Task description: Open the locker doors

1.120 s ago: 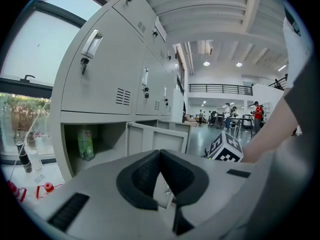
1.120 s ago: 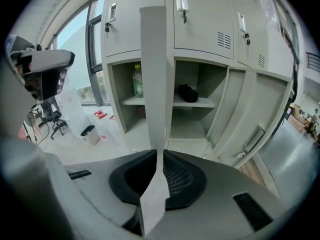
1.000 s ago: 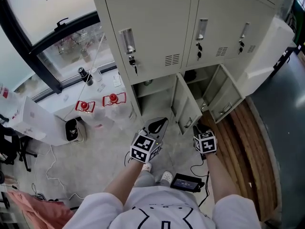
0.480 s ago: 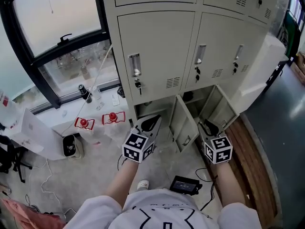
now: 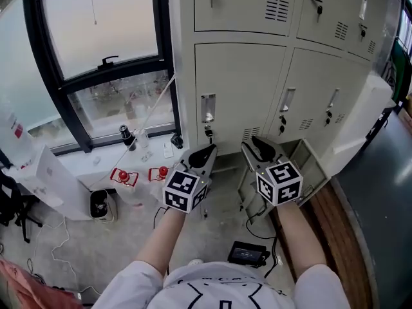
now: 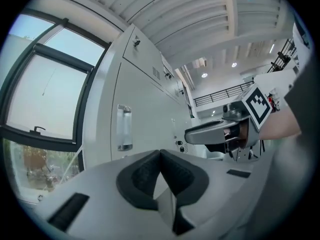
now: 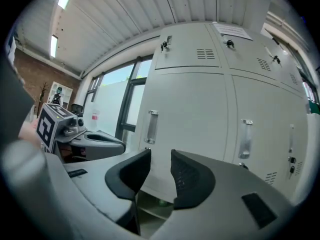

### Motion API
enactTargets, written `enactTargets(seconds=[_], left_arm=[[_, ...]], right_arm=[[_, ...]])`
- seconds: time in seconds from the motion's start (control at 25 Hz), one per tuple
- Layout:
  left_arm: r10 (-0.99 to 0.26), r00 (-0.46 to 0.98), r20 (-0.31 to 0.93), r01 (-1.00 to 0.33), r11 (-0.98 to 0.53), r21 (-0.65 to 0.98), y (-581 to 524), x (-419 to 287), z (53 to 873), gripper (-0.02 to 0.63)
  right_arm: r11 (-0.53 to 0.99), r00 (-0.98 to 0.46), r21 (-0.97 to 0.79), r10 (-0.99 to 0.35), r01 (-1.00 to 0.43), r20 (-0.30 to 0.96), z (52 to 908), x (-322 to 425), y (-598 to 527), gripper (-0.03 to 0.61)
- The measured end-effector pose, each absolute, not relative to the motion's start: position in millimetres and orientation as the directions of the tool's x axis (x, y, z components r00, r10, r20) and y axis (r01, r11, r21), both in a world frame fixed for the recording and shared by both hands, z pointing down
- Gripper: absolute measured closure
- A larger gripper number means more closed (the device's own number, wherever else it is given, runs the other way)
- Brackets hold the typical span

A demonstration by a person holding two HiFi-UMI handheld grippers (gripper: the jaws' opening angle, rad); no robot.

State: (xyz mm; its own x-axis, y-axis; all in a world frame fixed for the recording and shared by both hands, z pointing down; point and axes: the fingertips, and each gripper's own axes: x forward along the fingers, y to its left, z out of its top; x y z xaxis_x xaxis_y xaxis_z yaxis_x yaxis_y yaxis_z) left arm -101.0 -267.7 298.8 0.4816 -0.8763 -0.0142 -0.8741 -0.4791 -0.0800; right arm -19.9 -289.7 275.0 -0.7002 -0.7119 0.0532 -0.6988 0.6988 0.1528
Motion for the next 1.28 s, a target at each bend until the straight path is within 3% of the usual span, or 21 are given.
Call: enactTargets(seconds=[0.52,0.88,1.28], left_arm=[[-0.909,0.416,-0.028,-0.897,-0.406,-0.173,-286.3,-170.3,245.4,0.597],[-0.911,0.409,-0.054,-0.902,-0.395,-0.173,-285.2,-190.1,236.6,0.597],[-0.897,0.438,-0.054,-0.887,-0.422,-0.187,-278.7,-190.6,234.2,0.597]], right_arm=[[0.762,-0.764,0.096,-0.645,-0.640,0.029,241.6,-147.7,-327.0,0.472],[0.734,-0.734,0.083,-0.678,-0.674,0.033,237.6,-166.6,-347.7,0.471],[0.721,-0.721,0.066,-0.692,-0.690,0.029,237.5,-169.1,-339.3,0.416]])
